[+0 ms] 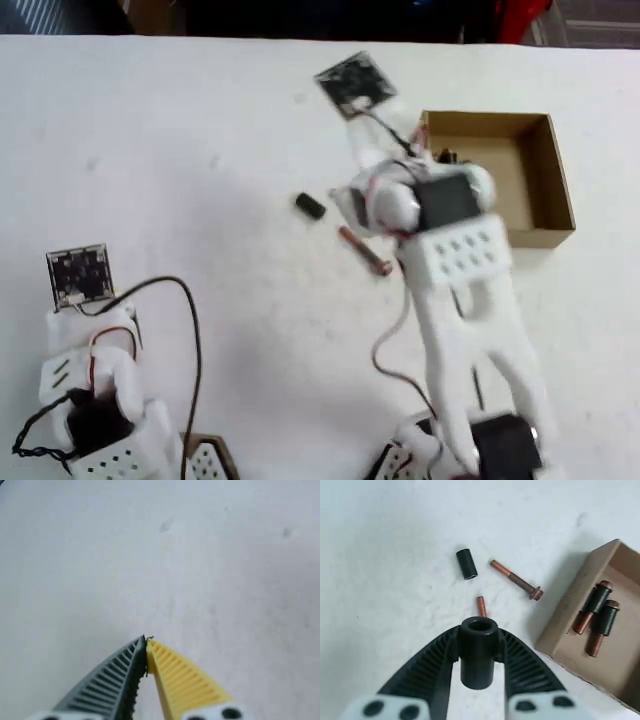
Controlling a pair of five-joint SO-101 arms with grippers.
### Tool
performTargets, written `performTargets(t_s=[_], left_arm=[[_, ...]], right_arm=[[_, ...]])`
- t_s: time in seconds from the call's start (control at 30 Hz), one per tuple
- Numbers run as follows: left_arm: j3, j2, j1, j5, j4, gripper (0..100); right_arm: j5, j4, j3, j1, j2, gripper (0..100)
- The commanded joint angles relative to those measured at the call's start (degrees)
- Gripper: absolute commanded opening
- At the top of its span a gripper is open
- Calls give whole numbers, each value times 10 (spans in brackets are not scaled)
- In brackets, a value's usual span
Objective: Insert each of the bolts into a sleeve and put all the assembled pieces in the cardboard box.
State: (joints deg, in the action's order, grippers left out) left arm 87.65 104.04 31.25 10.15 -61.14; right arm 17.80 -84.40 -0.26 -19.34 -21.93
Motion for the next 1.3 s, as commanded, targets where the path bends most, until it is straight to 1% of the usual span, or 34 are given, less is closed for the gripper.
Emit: performTargets(t_s=[0.0,0.1,0.27,0.37,0.53,0.67,0.8,0.93,1.0,1.07,1.27], left_arm=[[-1,7,-21,6,16,24],[0,7,-36,9,14,24],[0,7,-37,9,14,24],[6,6,-55,11,13,24],[15,6,-90,43,14,24],[18,6,-109,47,13,24],[18,6,-139,85,-4,24],[14,6,-171,97,-21,27],[14,5,-185,133,-32,28],[14,5,-201,156,-43,28],[1,5,-207,162,-55,28]], right_arm=[[8,-22,-22,15,-87,16],[8,-50,-21,15,-139,16],[8,-80,-21,15,-224,16],[8,-102,-20,13,-271,16],[6,-104,38,15,-346,16],[7,-70,124,15,-416,16],[7,-19,223,15,-497,16],[7,34,327,15,-567,16],[6,56,371,15,-597,16],[7,73,404,15,-626,16],[4,86,458,15,-684,16]])
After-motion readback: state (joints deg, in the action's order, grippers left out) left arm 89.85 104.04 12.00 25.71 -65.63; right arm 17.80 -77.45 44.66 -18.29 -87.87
